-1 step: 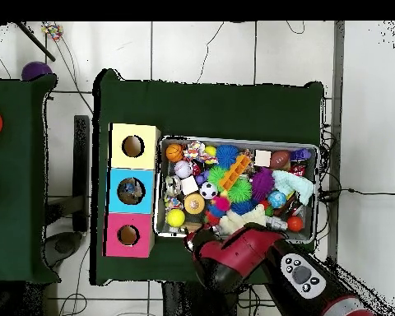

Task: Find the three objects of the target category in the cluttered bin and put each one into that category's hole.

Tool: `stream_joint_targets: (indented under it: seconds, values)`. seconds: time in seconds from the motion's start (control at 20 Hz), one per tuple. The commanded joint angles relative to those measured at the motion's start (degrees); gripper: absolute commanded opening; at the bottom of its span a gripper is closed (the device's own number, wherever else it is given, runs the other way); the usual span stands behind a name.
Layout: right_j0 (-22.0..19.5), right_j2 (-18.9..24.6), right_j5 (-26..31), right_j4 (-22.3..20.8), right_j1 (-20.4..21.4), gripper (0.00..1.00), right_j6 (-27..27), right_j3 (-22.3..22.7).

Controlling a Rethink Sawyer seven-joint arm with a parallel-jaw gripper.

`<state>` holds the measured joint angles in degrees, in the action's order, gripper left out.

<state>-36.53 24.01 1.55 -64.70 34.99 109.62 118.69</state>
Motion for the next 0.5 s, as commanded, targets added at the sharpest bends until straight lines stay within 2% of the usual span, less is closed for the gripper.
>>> stream_joint_targets:
  seconds: [0.05, 0.25, 0.5]
  values:
    - [3.51, 5.84, 11.35, 5.84, 6.94, 1.0, -3.4, 1.09]
    - [7.8, 5.24, 13.06, 8.56, 8.96, 1.0, -1.51, 1.07]
    - [13.08, 3.71, 13.42, 10.47, 9.39, 1.0, 0.86, 0.92]
